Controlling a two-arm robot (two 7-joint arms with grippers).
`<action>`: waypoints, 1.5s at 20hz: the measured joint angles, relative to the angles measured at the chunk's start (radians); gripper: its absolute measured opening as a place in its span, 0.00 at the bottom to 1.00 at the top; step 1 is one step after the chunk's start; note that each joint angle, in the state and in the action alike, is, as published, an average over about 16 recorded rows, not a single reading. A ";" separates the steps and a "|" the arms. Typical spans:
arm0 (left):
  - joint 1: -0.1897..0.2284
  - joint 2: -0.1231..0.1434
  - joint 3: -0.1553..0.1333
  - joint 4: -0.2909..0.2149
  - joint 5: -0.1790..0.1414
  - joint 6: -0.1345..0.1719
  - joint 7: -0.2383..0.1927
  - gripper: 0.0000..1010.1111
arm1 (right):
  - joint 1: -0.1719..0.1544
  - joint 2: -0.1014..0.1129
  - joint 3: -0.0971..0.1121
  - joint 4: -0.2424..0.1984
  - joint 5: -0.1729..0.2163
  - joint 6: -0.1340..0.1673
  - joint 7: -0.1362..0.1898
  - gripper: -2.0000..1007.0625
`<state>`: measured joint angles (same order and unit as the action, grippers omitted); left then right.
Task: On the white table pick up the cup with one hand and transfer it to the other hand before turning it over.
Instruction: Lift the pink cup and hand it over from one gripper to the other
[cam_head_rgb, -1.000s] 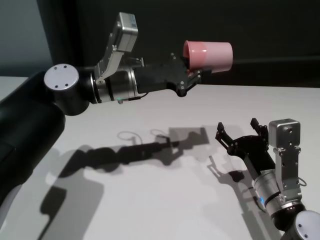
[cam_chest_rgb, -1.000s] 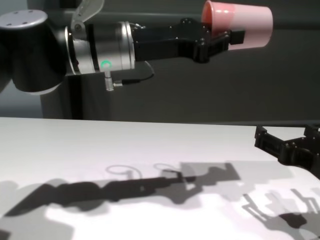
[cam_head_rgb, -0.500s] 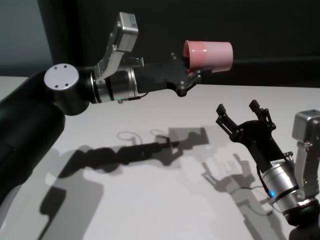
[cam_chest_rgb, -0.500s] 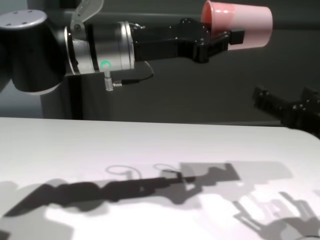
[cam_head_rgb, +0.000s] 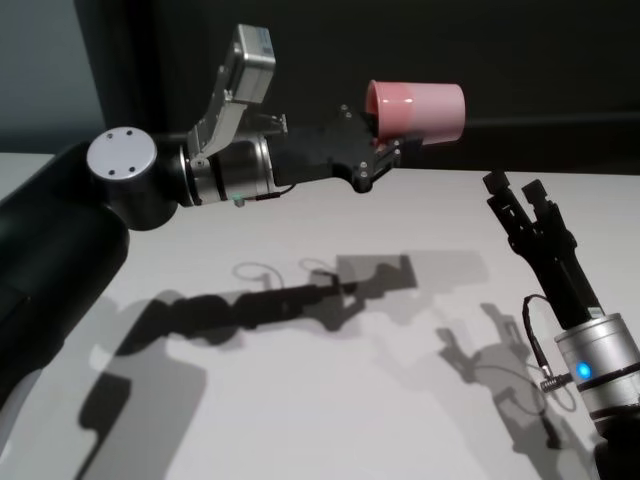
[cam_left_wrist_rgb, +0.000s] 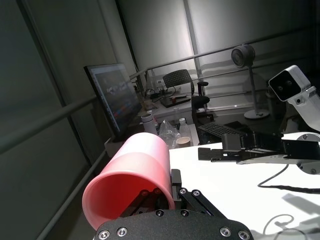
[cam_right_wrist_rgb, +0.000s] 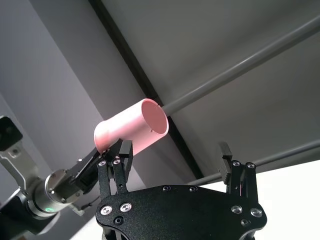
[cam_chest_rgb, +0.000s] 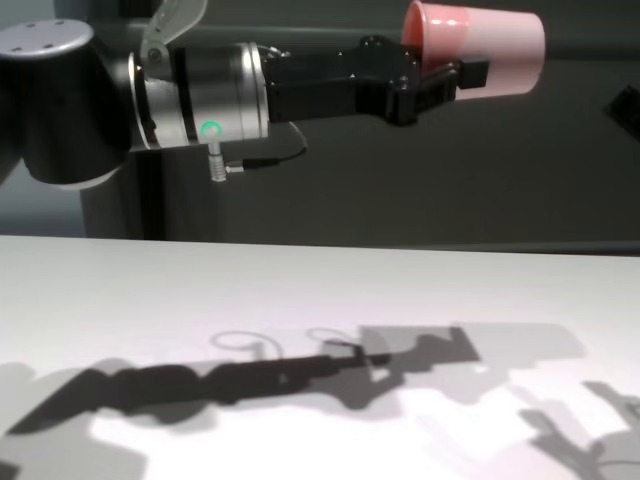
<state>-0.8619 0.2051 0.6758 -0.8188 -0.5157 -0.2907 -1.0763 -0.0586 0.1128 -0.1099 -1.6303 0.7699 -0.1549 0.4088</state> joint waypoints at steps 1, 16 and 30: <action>0.000 0.000 0.000 0.000 0.000 0.000 0.000 0.04 | 0.008 -0.003 0.006 0.015 0.042 0.005 0.028 1.00; 0.000 0.000 0.000 0.000 0.000 -0.001 0.000 0.04 | 0.180 -0.043 0.018 0.268 0.442 0.140 0.317 1.00; 0.000 0.000 0.000 0.000 0.000 0.000 0.000 0.04 | 0.307 -0.074 -0.022 0.430 0.534 0.182 0.405 1.00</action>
<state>-0.8618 0.2052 0.6758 -0.8189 -0.5157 -0.2912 -1.0762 0.2482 0.0389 -0.1317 -1.1999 1.3042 0.0270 0.8134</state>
